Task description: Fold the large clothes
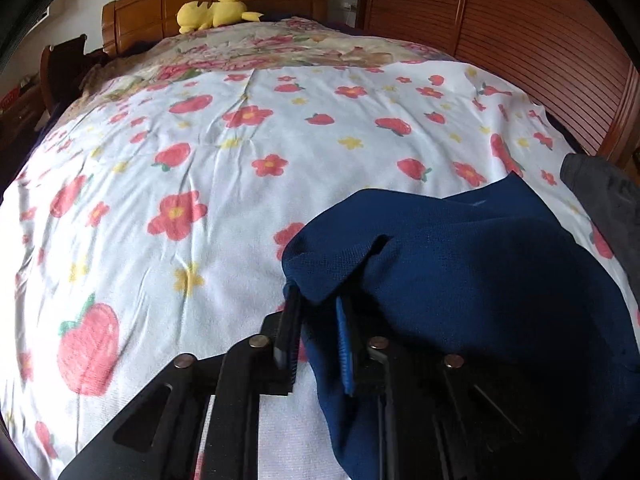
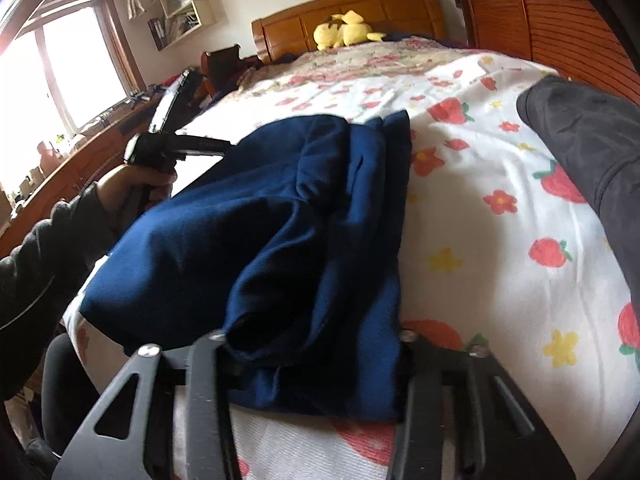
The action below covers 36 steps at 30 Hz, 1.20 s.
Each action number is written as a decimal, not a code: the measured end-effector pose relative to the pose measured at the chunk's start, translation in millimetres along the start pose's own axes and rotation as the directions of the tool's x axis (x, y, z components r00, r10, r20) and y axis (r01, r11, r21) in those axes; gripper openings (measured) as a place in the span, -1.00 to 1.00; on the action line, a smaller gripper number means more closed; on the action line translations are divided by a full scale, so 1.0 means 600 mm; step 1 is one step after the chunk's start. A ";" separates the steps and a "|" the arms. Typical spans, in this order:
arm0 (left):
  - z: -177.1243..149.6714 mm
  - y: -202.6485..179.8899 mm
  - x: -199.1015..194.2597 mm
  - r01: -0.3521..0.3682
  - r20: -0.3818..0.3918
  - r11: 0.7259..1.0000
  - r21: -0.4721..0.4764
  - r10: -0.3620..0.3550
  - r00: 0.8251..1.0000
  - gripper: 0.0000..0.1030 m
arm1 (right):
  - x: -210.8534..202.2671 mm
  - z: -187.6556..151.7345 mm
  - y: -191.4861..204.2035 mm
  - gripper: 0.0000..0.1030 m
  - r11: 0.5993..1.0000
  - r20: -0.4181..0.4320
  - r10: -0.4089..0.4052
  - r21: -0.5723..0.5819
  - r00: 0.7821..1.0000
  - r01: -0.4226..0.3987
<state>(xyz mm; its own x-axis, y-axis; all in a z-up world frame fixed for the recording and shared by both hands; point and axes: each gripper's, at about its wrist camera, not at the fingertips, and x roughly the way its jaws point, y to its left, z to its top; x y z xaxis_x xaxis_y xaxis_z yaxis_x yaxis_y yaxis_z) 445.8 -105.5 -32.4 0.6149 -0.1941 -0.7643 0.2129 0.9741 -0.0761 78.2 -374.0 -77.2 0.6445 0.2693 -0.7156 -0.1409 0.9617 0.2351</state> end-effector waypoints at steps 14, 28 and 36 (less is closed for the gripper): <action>0.038 -0.112 -0.195 -0.062 0.277 0.996 0.071 0.040 0.960 -0.83 | -0.098 0.054 0.025 -0.59 0.997 0.198 0.008 -0.081 0.980 0.008; 0.093 -0.336 -0.288 -0.004 0.440 0.986 0.169 -0.072 0.895 -0.84 | -0.299 0.136 -0.103 -0.60 0.977 0.362 -0.137 -0.104 0.922 0.186; 0.137 -0.484 -0.250 0.080 0.415 0.967 0.242 -0.178 0.892 -0.84 | -0.395 0.141 -0.211 -0.61 0.943 0.392 -0.291 -0.033 0.873 0.330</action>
<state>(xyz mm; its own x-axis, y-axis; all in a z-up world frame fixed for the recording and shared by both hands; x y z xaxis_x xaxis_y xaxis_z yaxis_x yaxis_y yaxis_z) 354.1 -368.9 156.8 0.8259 -0.3945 -0.4027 0.4390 0.8982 0.0204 6.9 -563.7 118.4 0.8978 -0.0651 -0.4355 0.0549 0.9978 -0.0359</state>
